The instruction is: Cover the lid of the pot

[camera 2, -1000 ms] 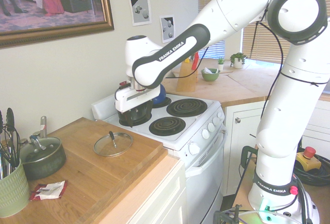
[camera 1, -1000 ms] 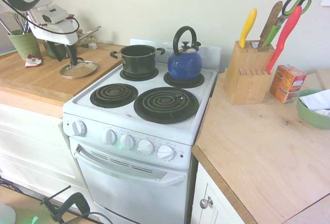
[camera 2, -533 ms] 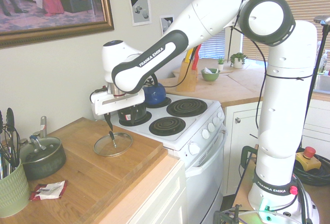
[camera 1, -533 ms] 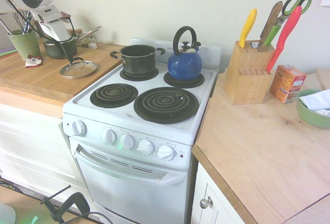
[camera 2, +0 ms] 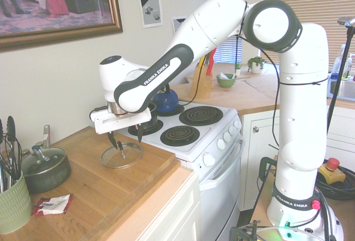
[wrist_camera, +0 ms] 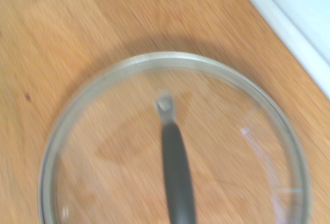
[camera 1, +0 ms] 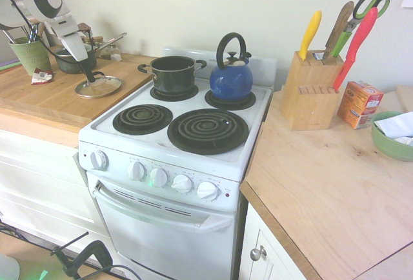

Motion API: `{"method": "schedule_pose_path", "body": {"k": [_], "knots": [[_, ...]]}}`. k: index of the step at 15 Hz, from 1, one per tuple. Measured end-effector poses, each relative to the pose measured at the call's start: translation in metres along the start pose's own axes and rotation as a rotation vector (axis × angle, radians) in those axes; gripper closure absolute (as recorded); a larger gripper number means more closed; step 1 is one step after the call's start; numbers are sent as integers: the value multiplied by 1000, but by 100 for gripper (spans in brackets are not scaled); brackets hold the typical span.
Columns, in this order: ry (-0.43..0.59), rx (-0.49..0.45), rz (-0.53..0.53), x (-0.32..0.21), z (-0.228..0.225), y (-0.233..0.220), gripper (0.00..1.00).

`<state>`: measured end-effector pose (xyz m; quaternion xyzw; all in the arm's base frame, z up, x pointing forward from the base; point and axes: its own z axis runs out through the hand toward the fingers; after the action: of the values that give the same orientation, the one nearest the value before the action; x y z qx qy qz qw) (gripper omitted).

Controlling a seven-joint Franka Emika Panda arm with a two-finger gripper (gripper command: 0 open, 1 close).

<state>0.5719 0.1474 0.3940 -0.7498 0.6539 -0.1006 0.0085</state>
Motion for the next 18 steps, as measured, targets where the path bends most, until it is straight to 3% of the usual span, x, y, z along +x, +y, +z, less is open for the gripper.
{"method": "schedule_pose_path", "body": {"k": [3,4,18], "knots": [[-3,-2,15,5,13,-17,0],[-3,-3,18,6,16,-20,100],[-13,-28,10,4,28,-22,100]]}}
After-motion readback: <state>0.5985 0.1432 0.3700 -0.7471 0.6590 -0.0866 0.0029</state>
